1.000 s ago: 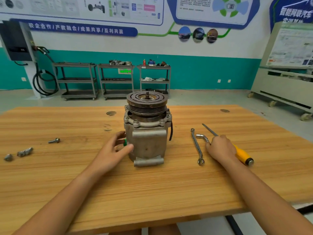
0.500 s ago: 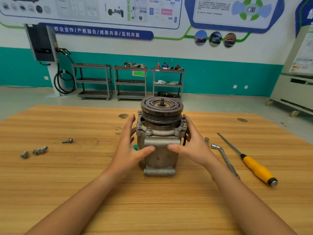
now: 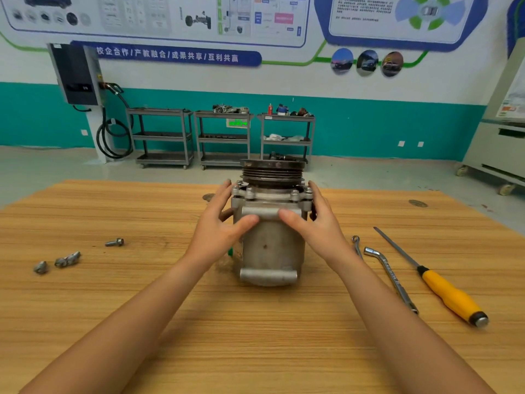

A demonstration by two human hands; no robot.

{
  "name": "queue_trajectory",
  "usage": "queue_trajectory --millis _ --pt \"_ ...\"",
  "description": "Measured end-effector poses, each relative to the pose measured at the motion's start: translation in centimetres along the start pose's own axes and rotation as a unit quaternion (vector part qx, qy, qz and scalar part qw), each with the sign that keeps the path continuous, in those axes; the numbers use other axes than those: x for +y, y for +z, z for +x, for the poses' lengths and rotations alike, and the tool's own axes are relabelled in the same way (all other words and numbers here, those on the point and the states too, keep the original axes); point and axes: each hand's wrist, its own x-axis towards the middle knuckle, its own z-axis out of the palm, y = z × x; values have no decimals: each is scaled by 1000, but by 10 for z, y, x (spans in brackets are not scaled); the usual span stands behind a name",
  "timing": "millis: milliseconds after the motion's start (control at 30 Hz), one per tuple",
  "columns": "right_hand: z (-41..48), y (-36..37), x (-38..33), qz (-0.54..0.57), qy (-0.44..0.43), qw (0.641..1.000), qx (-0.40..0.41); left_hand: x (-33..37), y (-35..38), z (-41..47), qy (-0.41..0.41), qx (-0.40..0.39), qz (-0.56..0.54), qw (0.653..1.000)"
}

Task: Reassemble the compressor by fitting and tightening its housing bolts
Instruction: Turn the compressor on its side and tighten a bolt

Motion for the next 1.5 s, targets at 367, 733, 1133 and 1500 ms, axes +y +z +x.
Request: queue_trajectory --millis 367,733,1133,1500 --pt "37 35 -3 114 73 984 115 2 31 43 -158 109 -143 971" --pt "72 39 -4 160 145 966 140 -2 30 80 -226 123 -147 955" --pt "95 43 -4 150 199 960 131 -13 30 104 -246 141 -181 942" --pt "110 47 -4 146 264 945 129 -18 27 121 -306 99 -152 934"
